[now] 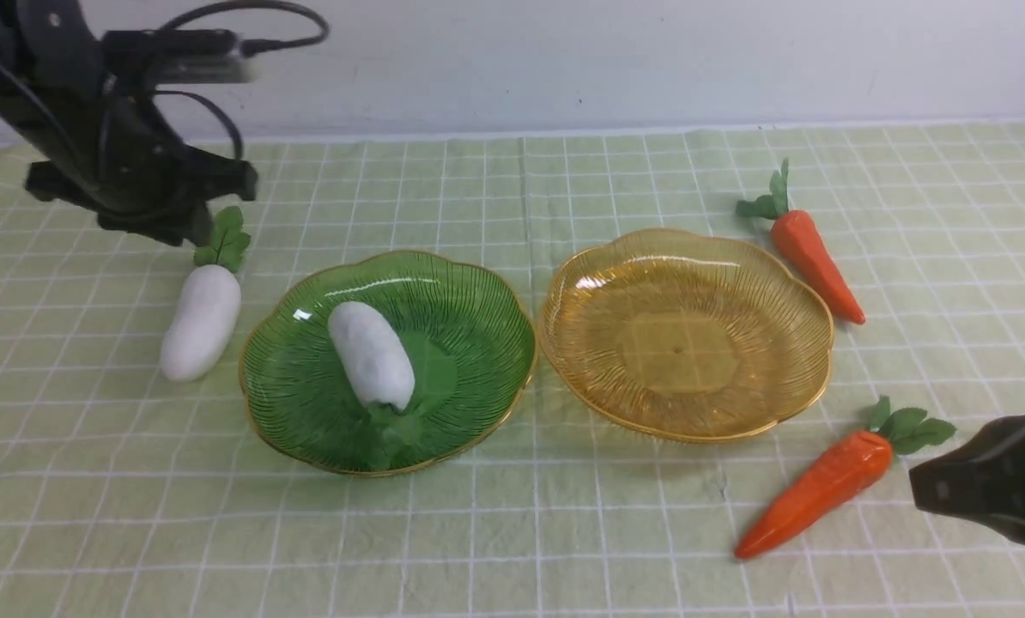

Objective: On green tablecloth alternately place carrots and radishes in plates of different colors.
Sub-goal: 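Pick up the white radish and place it in the left plate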

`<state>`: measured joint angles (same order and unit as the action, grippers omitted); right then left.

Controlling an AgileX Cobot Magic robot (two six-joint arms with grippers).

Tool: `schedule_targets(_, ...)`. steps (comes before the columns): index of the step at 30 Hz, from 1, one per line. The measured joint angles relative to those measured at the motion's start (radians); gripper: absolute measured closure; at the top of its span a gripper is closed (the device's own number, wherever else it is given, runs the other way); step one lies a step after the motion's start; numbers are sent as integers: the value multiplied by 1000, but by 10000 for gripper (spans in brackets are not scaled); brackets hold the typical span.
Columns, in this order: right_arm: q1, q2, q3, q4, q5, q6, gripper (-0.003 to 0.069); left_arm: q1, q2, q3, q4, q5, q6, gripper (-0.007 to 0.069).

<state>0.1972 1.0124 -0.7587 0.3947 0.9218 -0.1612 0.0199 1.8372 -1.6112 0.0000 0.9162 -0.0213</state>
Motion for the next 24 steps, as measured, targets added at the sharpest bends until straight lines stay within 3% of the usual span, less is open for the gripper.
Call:
schedule_targets(3, 0, 0, 0, 0, 0, -2, 674, 53, 29, 0, -16, -26, 21, 622)
schedule_targets(7, 0, 0, 0, 0, 1, -3, 674, 62, 77, 0, -32, -78, 111, 600)
schedule_targets(12, 0, 0, 0, 0, 6, -7, 674, 62, 146, 0, -67, -159, 177, 400)
schedule_targets(16, 0, 0, 0, 0, 10, -7, 674, 62, 197, 0, -73, -222, 183, 134)
schedule_targets(19, 0, 0, 0, 0, 16, -7, 674, 60, 249, -1, -73, -261, 184, -23)
schedule_targets(22, 0, 0, 0, 0, 18, -7, 674, 58, 306, -1, -76, -266, 183, -55)
schedule_targets(24, 0, 0, 0, 0, 19, -7, 674, 57, 325, -1, -82, -253, 170, -22)
